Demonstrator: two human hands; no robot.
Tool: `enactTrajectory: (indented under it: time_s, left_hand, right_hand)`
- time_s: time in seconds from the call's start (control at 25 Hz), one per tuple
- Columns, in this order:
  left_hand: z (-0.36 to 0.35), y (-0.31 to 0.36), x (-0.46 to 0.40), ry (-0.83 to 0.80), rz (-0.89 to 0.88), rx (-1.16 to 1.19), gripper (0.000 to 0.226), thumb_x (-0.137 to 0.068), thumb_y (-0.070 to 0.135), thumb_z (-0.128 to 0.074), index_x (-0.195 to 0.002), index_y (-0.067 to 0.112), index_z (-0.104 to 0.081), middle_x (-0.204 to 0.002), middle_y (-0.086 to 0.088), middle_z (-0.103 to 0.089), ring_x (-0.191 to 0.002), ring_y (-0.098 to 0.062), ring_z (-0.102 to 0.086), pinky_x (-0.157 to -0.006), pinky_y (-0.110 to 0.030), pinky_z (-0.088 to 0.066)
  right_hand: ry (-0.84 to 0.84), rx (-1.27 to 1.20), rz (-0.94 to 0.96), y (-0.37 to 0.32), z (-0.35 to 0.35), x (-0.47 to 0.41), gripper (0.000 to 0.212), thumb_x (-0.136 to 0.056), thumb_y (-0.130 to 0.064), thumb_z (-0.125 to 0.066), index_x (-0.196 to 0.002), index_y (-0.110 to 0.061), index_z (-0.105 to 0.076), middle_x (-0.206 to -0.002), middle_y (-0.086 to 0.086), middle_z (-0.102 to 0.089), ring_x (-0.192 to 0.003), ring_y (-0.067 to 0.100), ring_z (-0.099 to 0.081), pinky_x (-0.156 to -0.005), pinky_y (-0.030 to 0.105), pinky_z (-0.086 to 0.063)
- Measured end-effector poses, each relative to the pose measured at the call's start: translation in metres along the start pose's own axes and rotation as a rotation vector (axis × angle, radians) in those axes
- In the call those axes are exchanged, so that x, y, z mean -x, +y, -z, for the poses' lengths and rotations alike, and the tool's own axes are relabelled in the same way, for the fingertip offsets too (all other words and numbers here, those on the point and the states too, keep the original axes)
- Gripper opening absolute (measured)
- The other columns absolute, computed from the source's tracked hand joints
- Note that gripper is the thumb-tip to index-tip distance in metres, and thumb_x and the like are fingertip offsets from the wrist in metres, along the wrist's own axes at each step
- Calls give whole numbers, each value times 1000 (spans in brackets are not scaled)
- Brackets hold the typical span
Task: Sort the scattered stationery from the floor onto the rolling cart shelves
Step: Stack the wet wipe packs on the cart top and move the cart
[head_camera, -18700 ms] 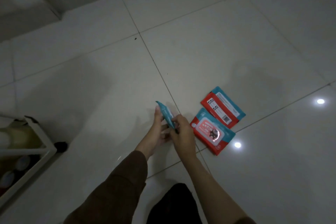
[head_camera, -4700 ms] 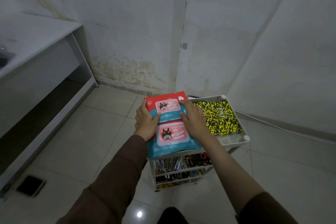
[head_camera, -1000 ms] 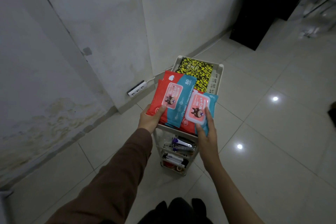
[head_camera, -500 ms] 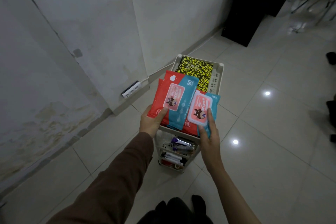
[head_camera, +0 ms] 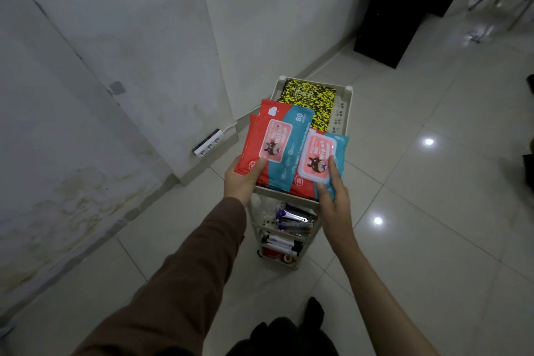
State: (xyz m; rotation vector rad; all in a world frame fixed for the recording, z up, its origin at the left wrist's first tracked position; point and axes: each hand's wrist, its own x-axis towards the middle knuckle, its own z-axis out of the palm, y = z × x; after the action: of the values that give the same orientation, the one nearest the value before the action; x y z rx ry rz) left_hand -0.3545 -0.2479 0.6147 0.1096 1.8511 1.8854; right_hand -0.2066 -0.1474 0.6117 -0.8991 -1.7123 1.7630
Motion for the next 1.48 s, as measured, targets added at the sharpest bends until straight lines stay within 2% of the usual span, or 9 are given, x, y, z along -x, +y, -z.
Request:
enactTrajectory:
  time_s: [0.24, 0.48, 0.8, 0.92, 1.12, 1.48]
  left_hand:
    - [-12, 3, -19, 38, 26, 19, 38, -79, 33, -68, -111, 14, -59, -95, 0, -68, -82, -10, -67, -60, -13, -54]
    - [-31, 8, -34, 53, 28, 55, 38, -82, 28, -67, -114, 10, -59, -99, -5, -68, -85, -14, -68, -67, -19, -56]
    - [-66, 16, -66, 45, 34, 47, 45, -82, 31, -66, -119, 8, -57, -106, -9, -68, -89, -17, -67, -66, -19, -56]
    - [-77, 22, -81, 41, 31, 52, 42, -82, 32, -66, -116, 10, -57, -104, -8, -68, -85, -14, -67, -61, -16, -55]
    - [-85, 35, -117, 24, 3, 55, 31, -83, 30, -64, -111, 17, -56, -101, -4, -66, -86, -12, -66, -62, -15, -54]
    - [-105, 58, -187, -30, -9, 36, 26, -83, 26, -65, -106, 18, -57, -100, -4, -66, -81, -8, -65, -63, -15, -54]
  right_hand:
    - [-42, 57, 14, -4, 3, -31, 55, -97, -13, -41, -146, -27, -21, -133, 20, -38, -120, 26, -50, -94, 52, -49]
    - [-69, 93, 33, -9, 12, -59, 57, -97, -11, -40, -147, -24, -16, -132, 22, -37, -122, 27, -49, -96, 51, -48]
    - [-74, 125, 48, -14, 28, -105, 57, -97, -11, -40, -147, -22, -16, -131, 23, -37, -122, 29, -49, -95, 53, -48]
    - [-67, 133, 55, -16, 29, -124, 56, -97, -11, -40, -147, -22, -17, -130, 23, -38, -120, 29, -49, -95, 52, -48]
    - [-56, 133, 49, -23, 18, -161, 55, -98, -11, -40, -147, -22, -19, -131, 21, -37, -122, 26, -49, -95, 51, -49]
    - [6, 117, 27, -32, 2, -224, 57, -97, -11, -40, -147, -24, -17, -132, 22, -37, -122, 29, -49, -94, 53, -49]
